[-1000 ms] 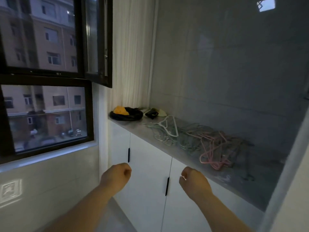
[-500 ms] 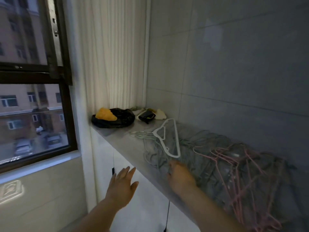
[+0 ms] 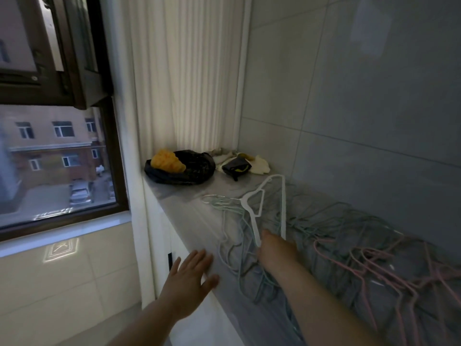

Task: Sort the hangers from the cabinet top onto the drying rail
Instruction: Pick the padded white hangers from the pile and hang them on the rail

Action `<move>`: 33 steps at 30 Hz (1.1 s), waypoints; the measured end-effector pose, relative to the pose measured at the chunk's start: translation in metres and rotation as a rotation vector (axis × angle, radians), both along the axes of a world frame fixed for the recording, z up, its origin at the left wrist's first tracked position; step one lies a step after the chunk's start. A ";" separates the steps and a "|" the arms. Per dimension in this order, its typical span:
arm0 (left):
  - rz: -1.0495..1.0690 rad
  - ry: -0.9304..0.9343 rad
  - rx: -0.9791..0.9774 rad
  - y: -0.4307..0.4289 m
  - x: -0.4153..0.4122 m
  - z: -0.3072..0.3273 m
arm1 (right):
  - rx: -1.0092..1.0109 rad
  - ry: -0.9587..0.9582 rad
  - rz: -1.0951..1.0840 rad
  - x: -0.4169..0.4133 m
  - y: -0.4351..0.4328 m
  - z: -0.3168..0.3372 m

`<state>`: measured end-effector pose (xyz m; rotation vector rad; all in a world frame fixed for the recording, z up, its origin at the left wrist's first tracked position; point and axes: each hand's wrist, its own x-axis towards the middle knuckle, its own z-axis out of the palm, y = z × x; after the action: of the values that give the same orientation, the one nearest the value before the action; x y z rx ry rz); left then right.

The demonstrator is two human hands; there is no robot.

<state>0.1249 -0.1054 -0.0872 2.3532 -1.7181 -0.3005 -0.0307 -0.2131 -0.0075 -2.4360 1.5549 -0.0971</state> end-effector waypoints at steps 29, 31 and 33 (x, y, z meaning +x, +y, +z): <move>0.026 0.175 -0.025 -0.002 0.005 0.034 | -0.654 -0.271 -0.116 -0.026 -0.031 0.024; 0.059 0.239 -0.092 -0.001 0.007 0.044 | -0.784 -0.410 -0.138 -0.034 -0.030 0.033; 0.091 0.306 -0.174 0.002 0.008 0.052 | -0.979 -0.479 -0.118 -0.041 -0.025 0.041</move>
<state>0.1326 -0.1030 -0.0354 2.1255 -1.4314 -0.4502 -0.0720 -0.2383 0.0332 -2.5801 1.6117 -1.6668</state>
